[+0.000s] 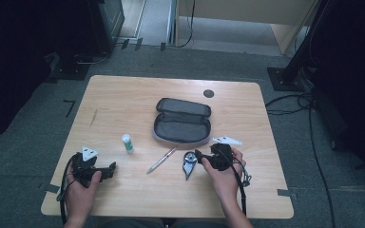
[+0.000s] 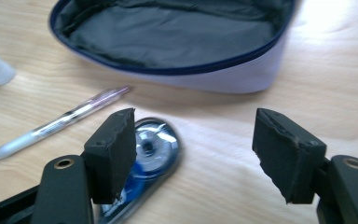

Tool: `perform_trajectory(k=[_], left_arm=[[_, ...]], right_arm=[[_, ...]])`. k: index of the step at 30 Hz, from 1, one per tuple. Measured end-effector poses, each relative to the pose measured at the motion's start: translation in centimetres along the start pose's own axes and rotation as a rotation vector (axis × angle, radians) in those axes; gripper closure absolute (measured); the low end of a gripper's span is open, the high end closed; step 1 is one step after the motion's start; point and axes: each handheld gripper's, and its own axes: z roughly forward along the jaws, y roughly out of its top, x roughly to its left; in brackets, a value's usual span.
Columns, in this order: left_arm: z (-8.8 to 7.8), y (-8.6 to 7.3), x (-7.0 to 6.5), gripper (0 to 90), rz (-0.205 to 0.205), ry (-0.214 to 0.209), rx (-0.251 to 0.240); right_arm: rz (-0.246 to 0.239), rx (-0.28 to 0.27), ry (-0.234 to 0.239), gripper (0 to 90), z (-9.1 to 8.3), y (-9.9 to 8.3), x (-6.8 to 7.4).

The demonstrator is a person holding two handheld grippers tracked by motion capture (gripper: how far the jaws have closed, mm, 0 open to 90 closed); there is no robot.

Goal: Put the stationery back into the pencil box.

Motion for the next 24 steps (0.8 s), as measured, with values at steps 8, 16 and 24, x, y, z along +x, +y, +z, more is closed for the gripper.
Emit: perform_trajectory(k=[8, 16, 24], left_arm=[[0.0, 0.0, 0.0, 0.0, 0.004, -0.002, 0.001], [0.0, 0.1, 0.0, 0.0, 0.004, -0.002, 0.001], [0.0, 0.0, 0.0, 0.0, 0.004, -0.002, 0.001]], right_arm=[[-0.023, 0.028, 0.027, 29.8, 1.1, -0.8, 1.9], [-0.061, 0.07, 0.011, 29.7, 2.7, -1.4, 3.3], [-0.103, 0.088, -0.033, 34.1, 4.1, -1.9, 4.3]])
